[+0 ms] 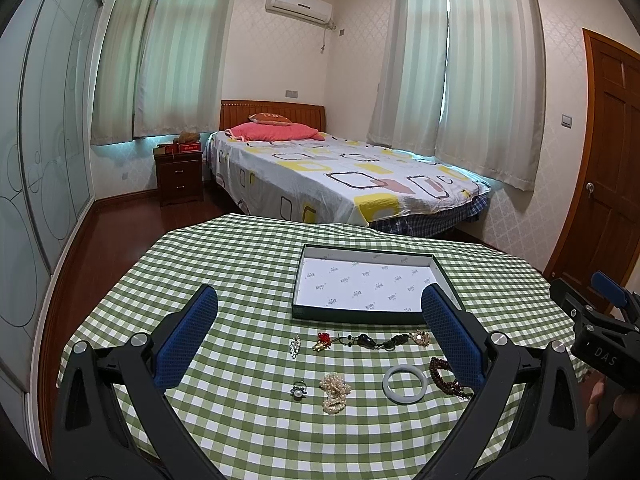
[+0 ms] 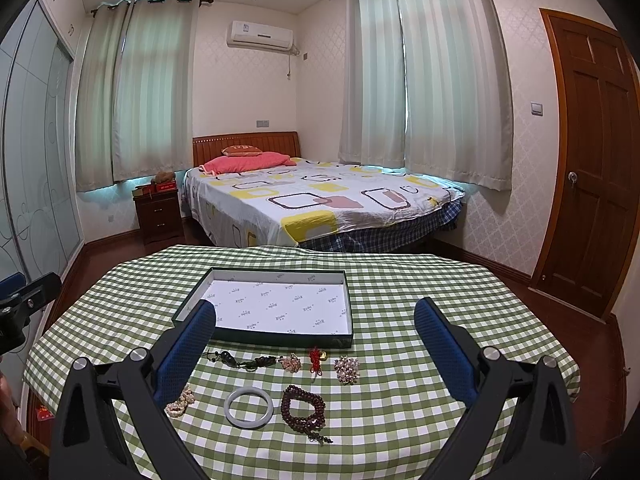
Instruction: Organize jewelry
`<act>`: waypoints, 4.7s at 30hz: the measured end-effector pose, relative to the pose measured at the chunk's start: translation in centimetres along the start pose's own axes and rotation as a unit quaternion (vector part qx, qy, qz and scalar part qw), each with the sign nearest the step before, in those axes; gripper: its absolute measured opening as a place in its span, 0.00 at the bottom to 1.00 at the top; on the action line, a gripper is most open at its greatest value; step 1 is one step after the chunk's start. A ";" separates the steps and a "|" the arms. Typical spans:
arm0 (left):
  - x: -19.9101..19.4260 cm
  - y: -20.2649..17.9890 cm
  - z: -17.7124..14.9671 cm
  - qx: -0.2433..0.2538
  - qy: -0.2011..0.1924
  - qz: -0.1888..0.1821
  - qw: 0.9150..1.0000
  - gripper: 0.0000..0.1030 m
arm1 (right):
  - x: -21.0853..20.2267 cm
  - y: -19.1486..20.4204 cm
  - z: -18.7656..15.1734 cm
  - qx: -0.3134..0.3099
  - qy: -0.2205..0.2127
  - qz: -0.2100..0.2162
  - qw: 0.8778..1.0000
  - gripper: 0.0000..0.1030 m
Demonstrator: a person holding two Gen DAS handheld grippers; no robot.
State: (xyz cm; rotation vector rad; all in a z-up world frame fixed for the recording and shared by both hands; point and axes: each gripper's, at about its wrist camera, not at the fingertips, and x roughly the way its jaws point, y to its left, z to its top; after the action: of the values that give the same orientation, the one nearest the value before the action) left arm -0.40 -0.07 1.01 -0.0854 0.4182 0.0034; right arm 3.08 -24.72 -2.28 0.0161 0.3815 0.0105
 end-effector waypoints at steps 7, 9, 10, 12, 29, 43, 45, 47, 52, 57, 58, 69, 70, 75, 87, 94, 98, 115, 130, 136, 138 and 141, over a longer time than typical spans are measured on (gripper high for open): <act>0.0 0.0 0.0 0.000 0.002 0.000 1.000 0.96 | 0.0 0.0 -0.1 -0.001 0.000 0.000 1.000 0.94; 0.0 0.0 0.0 -0.001 0.001 -0.001 1.000 0.96 | 0.0 0.0 -0.1 -0.001 0.000 0.001 1.000 0.94; 0.0 0.0 0.0 -0.001 0.001 -0.001 1.000 0.96 | -0.1 0.0 0.0 -0.001 0.000 0.001 1.000 0.94; 0.0 0.0 0.0 -0.001 0.002 -0.001 1.000 0.96 | 0.0 0.0 -0.1 -0.001 0.000 0.001 1.000 0.94; 1.0 0.3 -0.6 -0.001 0.014 -0.006 1.000 0.96 | 0.3 -0.1 -0.3 -0.001 -0.002 -0.001 1.000 0.94; 7.7 1.5 -5.2 -0.008 0.086 -0.012 0.996 0.96 | 5.5 -1.2 -4.2 -0.013 0.023 -0.009 1.000 0.94; 8.8 1.8 -6.1 -0.016 0.100 -0.008 0.995 0.96 | 6.7 -1.4 -5.2 -0.011 0.039 -0.007 0.999 0.94; 10.2 2.1 -7.2 -0.021 0.122 -0.008 0.992 0.96 | 7.9 -1.6 -6.1 -0.008 0.052 -0.004 0.999 0.94; 13.1 2.4 -9.6 -0.015 0.161 0.000 0.987 0.93 | 10.1 -1.8 -8.1 -0.008 0.087 -0.002 0.996 0.94; 15.5 2.9 -11.4 -0.014 0.201 0.003 0.979 0.76 | 11.5 -1.8 -9.3 -0.003 0.113 0.003 0.994 0.94; 15.9 3.2 -11.8 -0.018 0.209 0.001 0.978 0.75 | 11.7 -1.8 -9.5 -0.003 0.115 0.004 0.993 0.94; 18.0 3.4 -13.5 -0.027 0.246 -0.013 0.969 0.53 | 13.5 -1.9 -10.9 0.010 0.145 0.011 0.989 0.94; 18.0 3.4 -13.6 -0.026 0.246 -0.014 0.969 0.53 | 13.5 -1.9 -11.0 0.010 0.145 0.011 0.989 0.94; 18.0 3.0 -13.7 -0.012 0.241 -0.012 0.970 0.40 | 13.6 -1.9 -11.0 0.012 0.147 0.013 0.989 0.94; 17.5 3.0 -13.7 -0.011 0.231 -0.013 0.973 0.21 | 13.5 -2.0 -11.3 0.019 0.153 0.021 0.988 0.94; 17.0 2.9 -12.6 0.005 0.208 -0.005 0.978 0.21 | 14.3 -1.9 -11.9 0.025 0.169 0.034 0.985 0.94; 17.2 3.1 -12.6 -0.002 0.212 -0.006 0.977 0.21 | 15.2 -1.5 -12.6 0.018 0.192 0.037 0.981 0.93; 17.8 3.0 -12.4 -0.010 0.214 -0.011 0.977 0.21 | 15.7 -0.5 -13.2 -0.017 0.205 0.053 0.977 0.37; 17.0 3.0 -11.4 -0.014 0.193 -0.014 0.981 0.21 | 15.3 -1.4 -12.6 0.023 0.200 0.083 0.976 0.16; 16.9 2.9 -10.3 -0.018 0.186 -0.022 0.982 0.21 | 15.1 -1.5 -11.2 0.034 0.188 0.089 0.977 0.16; 17.0 2.6 -9.6 -0.016 0.179 -0.024 0.983 0.21 | 15.2 -1.8 -10.5 0.040 0.182 0.092 0.978 0.16; 17.4 1.9 -8.2 -0.009 0.166 -0.031 0.986 0.21 | 15.4 -2.0 -9.0 0.042 0.166 0.091 0.981 0.16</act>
State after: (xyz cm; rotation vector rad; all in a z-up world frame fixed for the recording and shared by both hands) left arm 12.18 0.86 -13.66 -0.1177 0.7491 -0.0698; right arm 14.07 -26.36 -16.41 0.1333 0.7132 0.1805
